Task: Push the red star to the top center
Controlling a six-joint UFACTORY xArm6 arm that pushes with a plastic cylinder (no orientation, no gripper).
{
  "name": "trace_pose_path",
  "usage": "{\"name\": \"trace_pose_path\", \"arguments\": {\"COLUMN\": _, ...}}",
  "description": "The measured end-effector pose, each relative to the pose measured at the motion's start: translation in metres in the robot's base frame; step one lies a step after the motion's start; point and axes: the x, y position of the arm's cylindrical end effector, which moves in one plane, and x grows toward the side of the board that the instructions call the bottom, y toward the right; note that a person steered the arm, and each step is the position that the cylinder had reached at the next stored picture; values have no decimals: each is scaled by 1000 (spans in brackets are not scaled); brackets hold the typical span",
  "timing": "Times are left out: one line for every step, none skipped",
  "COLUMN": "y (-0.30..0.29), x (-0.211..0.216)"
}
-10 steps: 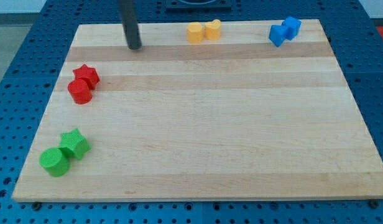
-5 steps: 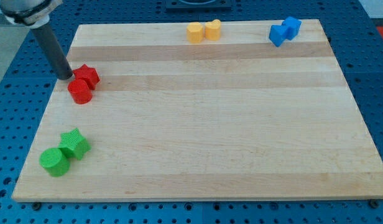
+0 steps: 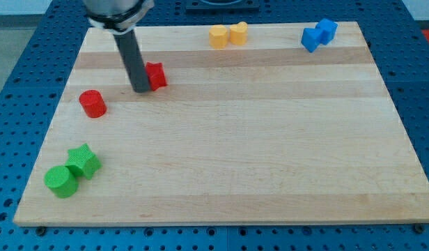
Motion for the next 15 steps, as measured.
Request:
{"name": "trace_pose_path", "arguments": {"y": 7, "x": -21}}
{"name": "trace_pose_path", "arguments": {"y": 7, "x": -44}}
{"name": "trace_pose_path", "arguments": {"y": 7, "x": -62}}
{"name": "trace_pose_path", "arguments": {"y": 18, "x": -69}}
{"name": "trace_pose_path", "arguments": {"y": 39, "x": -69}}
{"name": "trace_pose_path", "arguments": {"y": 58, "x": -63}}
{"name": "trace_pose_path", "arguments": {"y": 79, "x": -49}}
{"name": "trace_pose_path", "arguments": {"y": 106, "x": -47}}
{"name": "trace_pose_path", "arguments": {"y": 131, "x": -49}}
{"name": "trace_pose_path", "arguments": {"y": 149, "x": -49}}
{"name": "trace_pose_path", "arguments": {"y": 153, "x": -51}}
{"name": "trace_pose_path", "arguments": {"y": 153, "x": -57}}
{"name": "trace_pose_path", "arguments": {"y": 153, "x": -62}}
{"name": "trace_pose_path", "arguments": {"y": 153, "x": -64}}
{"name": "trace_pose_path", "arguments": {"y": 153, "x": -70}}
